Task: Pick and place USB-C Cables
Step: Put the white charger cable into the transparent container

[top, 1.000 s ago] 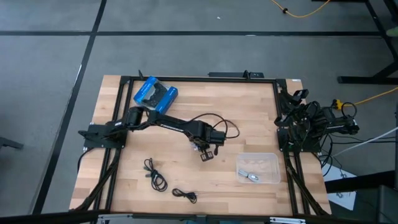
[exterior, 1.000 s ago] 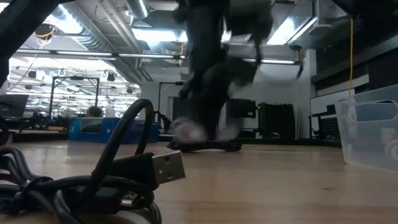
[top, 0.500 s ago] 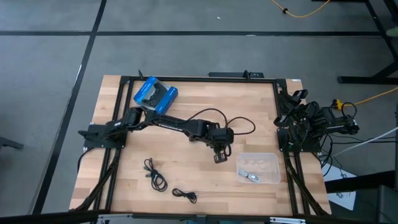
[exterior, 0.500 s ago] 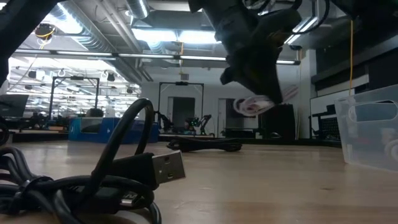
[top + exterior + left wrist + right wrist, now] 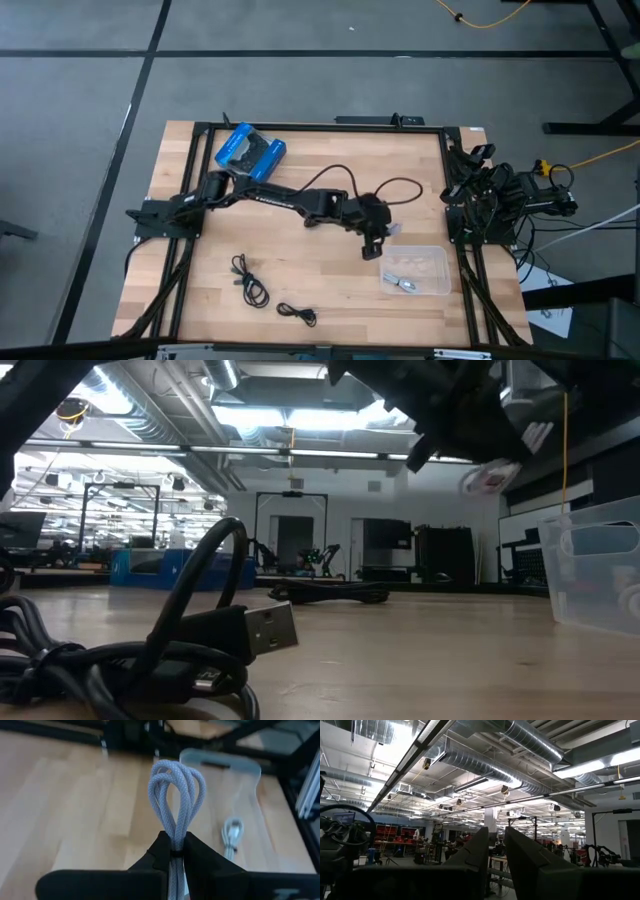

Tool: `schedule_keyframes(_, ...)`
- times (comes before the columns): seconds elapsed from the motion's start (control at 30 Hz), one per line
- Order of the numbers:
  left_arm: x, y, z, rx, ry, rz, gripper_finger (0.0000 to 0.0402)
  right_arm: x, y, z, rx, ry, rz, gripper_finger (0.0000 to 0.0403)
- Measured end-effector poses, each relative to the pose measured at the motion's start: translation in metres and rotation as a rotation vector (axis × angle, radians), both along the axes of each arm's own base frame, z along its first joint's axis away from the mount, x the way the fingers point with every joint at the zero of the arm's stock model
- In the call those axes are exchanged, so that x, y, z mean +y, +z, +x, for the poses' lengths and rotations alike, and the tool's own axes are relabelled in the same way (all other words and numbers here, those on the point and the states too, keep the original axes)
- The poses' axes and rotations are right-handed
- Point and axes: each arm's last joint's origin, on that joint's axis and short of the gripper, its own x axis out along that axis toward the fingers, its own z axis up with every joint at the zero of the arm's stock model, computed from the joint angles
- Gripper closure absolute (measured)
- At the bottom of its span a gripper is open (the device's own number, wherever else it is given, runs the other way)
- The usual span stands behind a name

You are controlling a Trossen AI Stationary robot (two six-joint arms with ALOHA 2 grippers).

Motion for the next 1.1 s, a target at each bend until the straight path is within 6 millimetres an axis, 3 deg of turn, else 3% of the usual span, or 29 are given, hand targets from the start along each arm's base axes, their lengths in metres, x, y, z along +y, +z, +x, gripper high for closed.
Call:
schedule_keyframes(0.3, -0.009, 0.007, 0.013, -0.203, -0.067, -0.037, 0.038, 0.0, 0.0, 0.0, 0.0, -0.002, 0.002, 0.0334)
schedule_keyframes(0.47, -0.021, 0.0, 0.019, -0.265, -0.108, -0.053, 0.038, 0.0, 0.0, 0.0, 0.0, -0.003, 0.002, 0.0334)
schedule_keyframes(0.87, -0.049, -0.035, 0.03, -0.304, -0.18, -0.108, 0.0381, -0.002, -0.002, 0.0, 0.028, -0.058, 0.049, 0.0334)
schedule_keyframes(1.1, -0.055, -0.059, 0.033, -0.257, -0.187, -0.11, 0.0381, -0.002, -0.003, 0.001, 0.034, -0.067, 0.055, 0.0334)
